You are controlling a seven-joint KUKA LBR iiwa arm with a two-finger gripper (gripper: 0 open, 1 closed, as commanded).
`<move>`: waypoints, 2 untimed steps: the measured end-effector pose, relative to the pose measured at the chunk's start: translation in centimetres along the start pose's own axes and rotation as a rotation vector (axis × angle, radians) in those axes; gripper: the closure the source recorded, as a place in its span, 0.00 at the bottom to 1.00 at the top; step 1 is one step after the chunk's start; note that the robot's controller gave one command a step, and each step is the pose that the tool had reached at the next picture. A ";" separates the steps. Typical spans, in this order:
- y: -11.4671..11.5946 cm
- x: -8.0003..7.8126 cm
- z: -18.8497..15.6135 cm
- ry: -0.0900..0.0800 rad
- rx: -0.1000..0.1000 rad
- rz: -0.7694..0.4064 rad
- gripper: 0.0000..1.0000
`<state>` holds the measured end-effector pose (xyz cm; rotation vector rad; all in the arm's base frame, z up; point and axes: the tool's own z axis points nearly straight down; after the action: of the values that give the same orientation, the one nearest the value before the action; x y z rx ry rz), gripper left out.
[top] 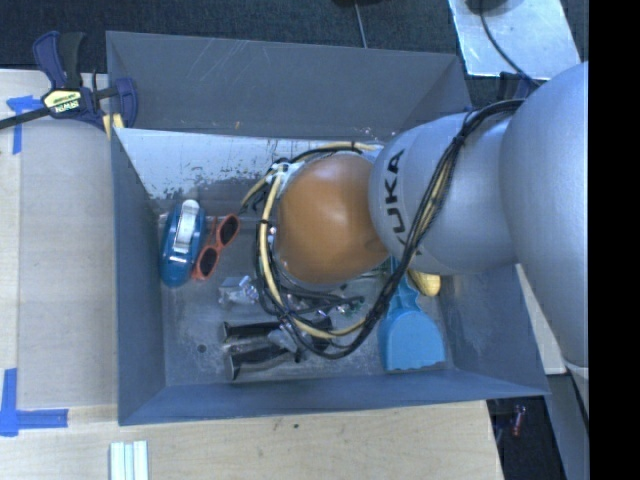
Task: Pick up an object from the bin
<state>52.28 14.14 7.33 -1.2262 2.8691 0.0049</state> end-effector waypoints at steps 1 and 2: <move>0.9 0.9 -0.2 0.011 0.004 0.388 1.00; 0.9 0.9 -0.2 0.010 0.004 0.388 1.00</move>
Offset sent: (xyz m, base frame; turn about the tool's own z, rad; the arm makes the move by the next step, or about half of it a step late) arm 0.0000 0.0000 0.0000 0.0000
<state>50.99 14.16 7.55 -0.6515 3.0607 -0.0001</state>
